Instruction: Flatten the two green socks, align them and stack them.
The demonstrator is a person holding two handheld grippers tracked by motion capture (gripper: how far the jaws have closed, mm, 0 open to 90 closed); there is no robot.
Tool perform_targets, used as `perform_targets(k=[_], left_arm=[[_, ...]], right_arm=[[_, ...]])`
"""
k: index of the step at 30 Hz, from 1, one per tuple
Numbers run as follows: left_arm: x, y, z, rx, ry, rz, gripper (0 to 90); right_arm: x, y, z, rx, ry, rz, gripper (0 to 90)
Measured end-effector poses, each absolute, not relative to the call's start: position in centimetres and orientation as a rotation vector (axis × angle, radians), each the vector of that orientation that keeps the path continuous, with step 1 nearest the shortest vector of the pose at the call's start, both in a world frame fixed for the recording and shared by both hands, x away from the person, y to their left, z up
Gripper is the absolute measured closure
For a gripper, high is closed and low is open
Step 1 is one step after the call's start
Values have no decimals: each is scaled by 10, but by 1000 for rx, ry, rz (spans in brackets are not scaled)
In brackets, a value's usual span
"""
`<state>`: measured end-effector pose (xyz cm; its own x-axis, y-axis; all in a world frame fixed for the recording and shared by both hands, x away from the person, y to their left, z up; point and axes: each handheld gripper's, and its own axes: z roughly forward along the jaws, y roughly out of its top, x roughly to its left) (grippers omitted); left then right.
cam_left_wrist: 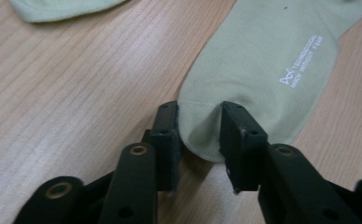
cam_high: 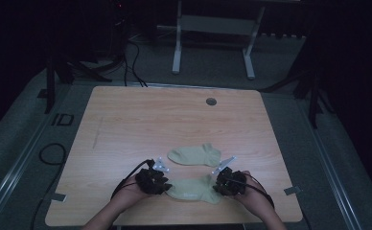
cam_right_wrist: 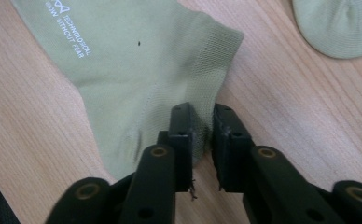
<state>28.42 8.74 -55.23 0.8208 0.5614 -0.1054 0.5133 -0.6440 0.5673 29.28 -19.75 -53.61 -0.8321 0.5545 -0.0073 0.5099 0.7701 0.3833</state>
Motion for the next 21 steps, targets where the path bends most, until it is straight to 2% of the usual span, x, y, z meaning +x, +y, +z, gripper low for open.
perform_targets(k=[3, 5, 21], left_arm=[[281, 85, -553, 2402, 773, 120, 845], [281, 84, -552, 2397, 784, 145, 864], [292, 92, -517, 2343, 783, 185, 875]], right_arm=[[292, -195, -536, 857, 2853, 555, 825], [292, -195, -536, 868, 2857, 558, 831], [304, -205, -497, 885, 2789, 681, 837]])
